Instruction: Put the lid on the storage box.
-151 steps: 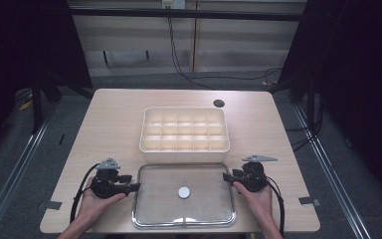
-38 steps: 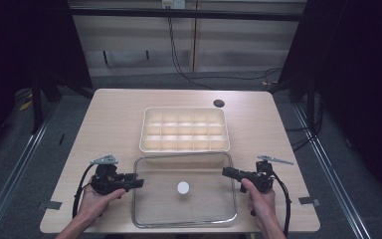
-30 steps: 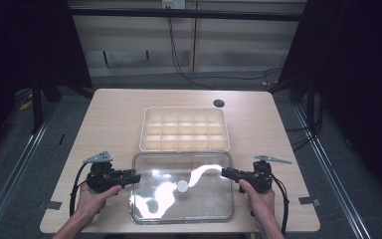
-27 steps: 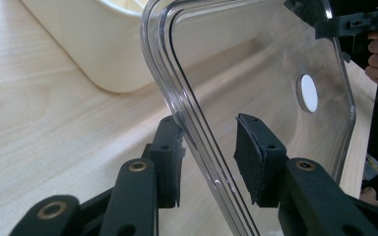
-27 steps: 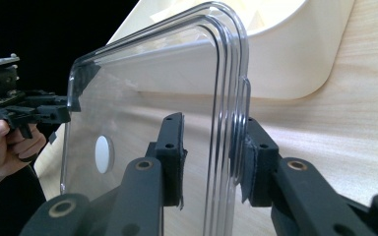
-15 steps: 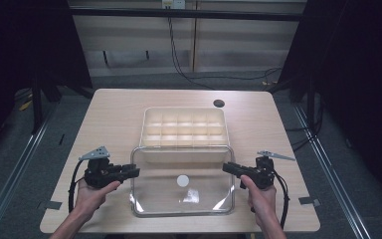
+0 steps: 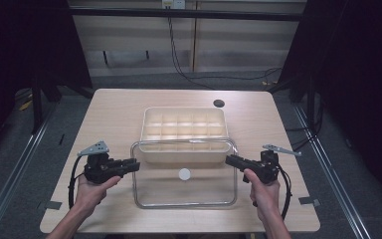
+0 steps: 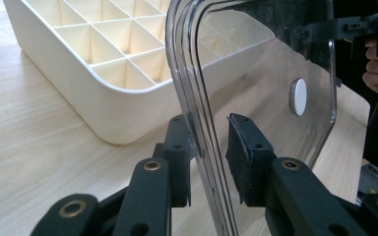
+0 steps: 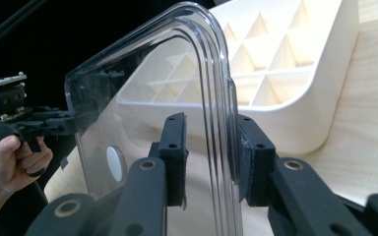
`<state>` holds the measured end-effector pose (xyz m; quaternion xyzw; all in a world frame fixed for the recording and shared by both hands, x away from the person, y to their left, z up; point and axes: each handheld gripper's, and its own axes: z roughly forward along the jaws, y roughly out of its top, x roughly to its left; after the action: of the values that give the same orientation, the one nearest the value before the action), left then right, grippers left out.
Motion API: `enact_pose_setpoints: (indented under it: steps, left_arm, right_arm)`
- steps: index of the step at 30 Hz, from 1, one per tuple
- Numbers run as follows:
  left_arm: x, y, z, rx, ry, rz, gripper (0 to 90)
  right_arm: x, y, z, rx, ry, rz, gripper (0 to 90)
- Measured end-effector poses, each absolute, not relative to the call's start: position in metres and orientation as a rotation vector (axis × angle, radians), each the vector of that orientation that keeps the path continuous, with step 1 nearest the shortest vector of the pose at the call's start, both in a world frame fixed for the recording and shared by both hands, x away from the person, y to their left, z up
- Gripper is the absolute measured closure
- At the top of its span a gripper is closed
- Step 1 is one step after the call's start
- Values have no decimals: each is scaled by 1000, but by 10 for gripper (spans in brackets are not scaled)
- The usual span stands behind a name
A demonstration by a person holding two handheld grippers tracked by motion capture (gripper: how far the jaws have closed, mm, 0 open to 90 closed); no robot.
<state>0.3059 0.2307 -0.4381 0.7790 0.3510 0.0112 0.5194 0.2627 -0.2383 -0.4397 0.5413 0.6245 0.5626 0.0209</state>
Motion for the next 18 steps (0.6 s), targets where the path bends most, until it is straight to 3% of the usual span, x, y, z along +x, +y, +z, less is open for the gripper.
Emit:
enact_pose_setpoints:
  steps: [18]
  left_arm:
    - [317,232,-414,1814,828,60,716]
  right_arm:
    - [278,-238,-419,1637,1887,1803,689]
